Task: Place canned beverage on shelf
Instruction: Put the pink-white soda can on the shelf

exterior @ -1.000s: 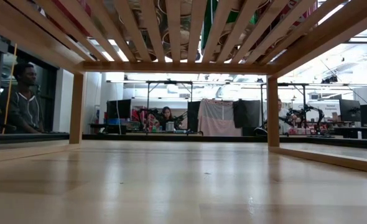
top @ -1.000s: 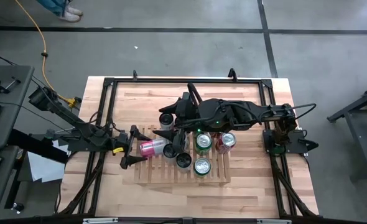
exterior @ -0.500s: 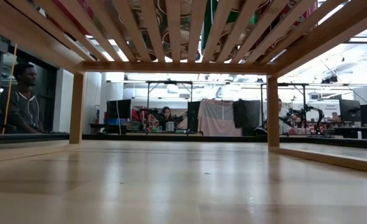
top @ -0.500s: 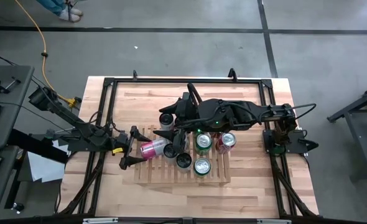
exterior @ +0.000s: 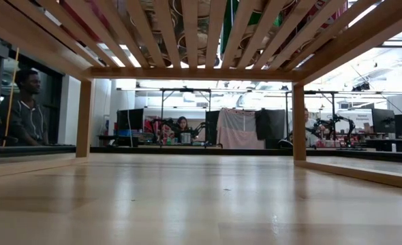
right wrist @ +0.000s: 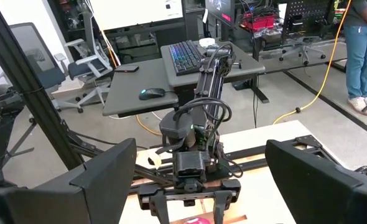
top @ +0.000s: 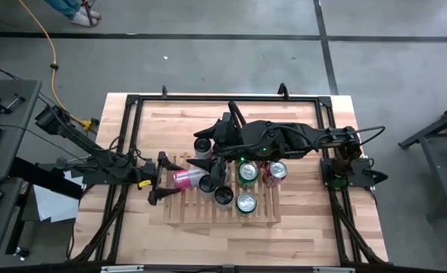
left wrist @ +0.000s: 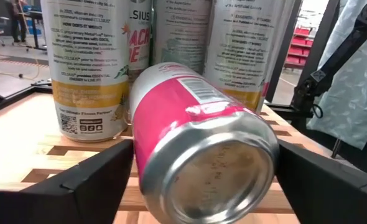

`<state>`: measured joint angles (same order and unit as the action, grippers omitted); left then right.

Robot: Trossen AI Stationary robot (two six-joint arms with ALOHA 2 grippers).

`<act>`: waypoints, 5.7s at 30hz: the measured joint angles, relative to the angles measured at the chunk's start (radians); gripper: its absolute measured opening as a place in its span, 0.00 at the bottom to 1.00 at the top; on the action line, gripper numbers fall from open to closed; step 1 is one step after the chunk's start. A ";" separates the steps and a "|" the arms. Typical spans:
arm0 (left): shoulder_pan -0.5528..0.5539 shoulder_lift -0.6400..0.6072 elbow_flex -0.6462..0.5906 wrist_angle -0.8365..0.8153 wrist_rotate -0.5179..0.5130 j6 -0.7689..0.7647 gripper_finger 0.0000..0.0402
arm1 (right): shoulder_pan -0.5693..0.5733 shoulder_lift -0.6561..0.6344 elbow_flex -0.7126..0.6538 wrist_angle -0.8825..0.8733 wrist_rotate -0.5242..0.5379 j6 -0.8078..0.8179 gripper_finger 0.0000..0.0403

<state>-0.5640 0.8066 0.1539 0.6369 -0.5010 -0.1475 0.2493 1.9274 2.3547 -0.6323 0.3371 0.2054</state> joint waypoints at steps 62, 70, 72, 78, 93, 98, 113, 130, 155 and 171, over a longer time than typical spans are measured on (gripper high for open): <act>-0.073 -0.272 0.363 -0.166 0.032 0.335 0.74 | -0.052 0.006 0.000 0.009 -0.150 -0.181 0.84; -0.072 -0.209 0.396 -0.167 0.019 0.337 0.74 | -0.056 0.021 0.000 -0.009 -0.174 -0.189 0.84; -0.071 -0.194 0.406 -0.168 0.016 0.347 0.74 | -0.060 0.023 0.000 -0.006 -0.212 -0.196 0.84; -0.071 -0.150 0.448 -0.167 -0.006 0.399 0.74 | -0.066 0.042 0.000 -0.016 -0.252 -0.214 0.84; -0.072 -0.085 0.474 -0.160 -0.032 0.413 0.74 | -0.080 0.053 0.000 0.013 -0.335 -0.203 0.79; -0.072 -0.085 0.474 -0.156 -0.048 0.414 0.80 | -0.080 0.053 0.000 0.012 -0.337 -0.202 0.71; -0.072 -0.168 0.547 -0.404 -0.111 0.304 0.83 | -0.086 0.025 -0.002 -0.044 -0.312 -0.206 0.71; -0.071 -0.185 0.911 -0.952 -0.307 -0.370 0.84 | -0.054 0.010 -0.001 -0.165 -0.284 -0.487 0.71; -0.071 -0.123 0.970 -0.973 -0.145 -0.660 0.84 | -0.059 0.066 -0.001 -0.036 -0.259 -0.570 0.71; -0.042 0.022 0.970 -1.033 0.173 -0.823 0.84 | -0.021 0.065 0.000 0.031 -0.461 -0.462 0.71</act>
<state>-0.6056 0.8282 1.1236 -0.3957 -0.3284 -0.9709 0.2286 1.9926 2.3550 -0.6016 -0.1235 -0.2566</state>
